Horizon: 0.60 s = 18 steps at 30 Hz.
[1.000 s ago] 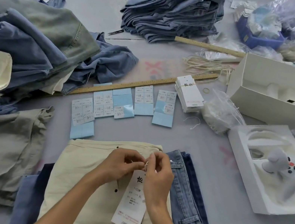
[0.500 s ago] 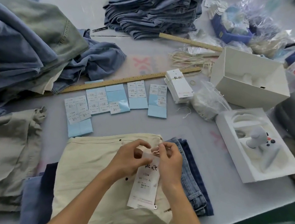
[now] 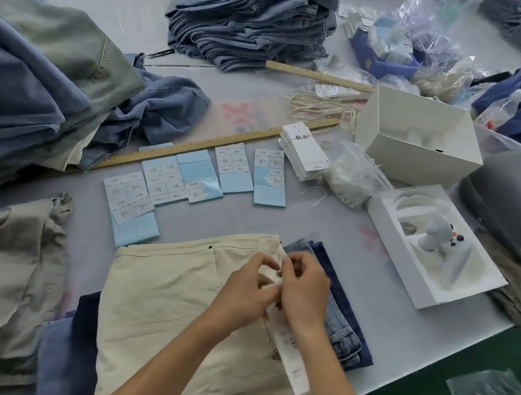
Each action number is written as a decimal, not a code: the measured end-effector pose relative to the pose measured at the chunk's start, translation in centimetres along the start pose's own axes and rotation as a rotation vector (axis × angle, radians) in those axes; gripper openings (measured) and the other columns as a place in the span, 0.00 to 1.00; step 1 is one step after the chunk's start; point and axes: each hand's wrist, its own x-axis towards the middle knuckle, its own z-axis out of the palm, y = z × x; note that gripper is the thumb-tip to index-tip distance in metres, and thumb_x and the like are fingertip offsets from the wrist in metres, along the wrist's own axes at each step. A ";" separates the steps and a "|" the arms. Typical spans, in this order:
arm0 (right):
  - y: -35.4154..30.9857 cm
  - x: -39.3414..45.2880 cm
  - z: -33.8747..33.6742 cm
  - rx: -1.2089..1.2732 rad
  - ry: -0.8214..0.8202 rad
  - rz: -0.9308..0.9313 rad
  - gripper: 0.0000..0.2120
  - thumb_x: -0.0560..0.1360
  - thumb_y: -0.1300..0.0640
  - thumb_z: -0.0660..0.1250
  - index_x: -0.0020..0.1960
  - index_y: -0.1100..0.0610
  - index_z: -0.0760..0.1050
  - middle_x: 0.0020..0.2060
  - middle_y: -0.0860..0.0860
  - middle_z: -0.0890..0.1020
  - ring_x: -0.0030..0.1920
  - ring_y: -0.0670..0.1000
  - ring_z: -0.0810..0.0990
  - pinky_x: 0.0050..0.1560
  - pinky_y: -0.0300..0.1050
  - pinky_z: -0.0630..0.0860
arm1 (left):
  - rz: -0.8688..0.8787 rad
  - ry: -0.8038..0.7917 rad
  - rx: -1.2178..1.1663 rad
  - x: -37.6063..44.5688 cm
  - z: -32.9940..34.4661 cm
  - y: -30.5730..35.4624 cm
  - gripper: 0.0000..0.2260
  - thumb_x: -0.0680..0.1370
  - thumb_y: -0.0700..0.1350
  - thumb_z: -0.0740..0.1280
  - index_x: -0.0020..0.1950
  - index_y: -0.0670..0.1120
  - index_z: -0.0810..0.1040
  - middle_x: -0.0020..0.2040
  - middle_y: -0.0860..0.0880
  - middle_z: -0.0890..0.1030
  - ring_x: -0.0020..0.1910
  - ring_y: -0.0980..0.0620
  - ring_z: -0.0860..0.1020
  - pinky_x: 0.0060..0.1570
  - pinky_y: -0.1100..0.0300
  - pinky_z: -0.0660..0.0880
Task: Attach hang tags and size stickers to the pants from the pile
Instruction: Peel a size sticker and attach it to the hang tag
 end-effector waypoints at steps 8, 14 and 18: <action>4.1 -1.8 1.8 0.250 0.114 0.057 0.06 0.82 0.54 0.66 0.47 0.45 0.78 0.38 0.42 0.83 0.38 0.45 0.82 0.37 0.38 0.78 | 0.261 0.236 0.428 1.3 -3.9 -2.2 0.09 0.76 0.41 0.73 0.48 0.56 0.83 0.41 0.60 0.82 0.41 0.58 0.80 0.42 0.67 0.75; 4.7 -2.8 0.7 0.286 0.103 0.087 0.05 0.81 0.54 0.67 0.49 0.48 0.79 0.38 0.43 0.84 0.39 0.46 0.83 0.39 0.37 0.78 | 0.348 -0.066 0.669 2.9 -3.0 -2.6 0.07 0.73 0.48 0.76 0.47 0.53 0.81 0.43 0.56 0.77 0.46 0.59 0.73 0.47 0.59 0.74; 4.8 -3.2 0.0 0.246 0.086 0.060 0.04 0.81 0.55 0.68 0.49 0.48 0.80 0.39 0.41 0.83 0.40 0.45 0.83 0.40 0.37 0.79 | 0.426 -0.126 0.775 2.4 -2.7 -4.2 0.12 0.70 0.56 0.77 0.48 0.55 0.78 0.46 0.59 0.72 0.49 0.58 0.70 0.47 0.60 0.71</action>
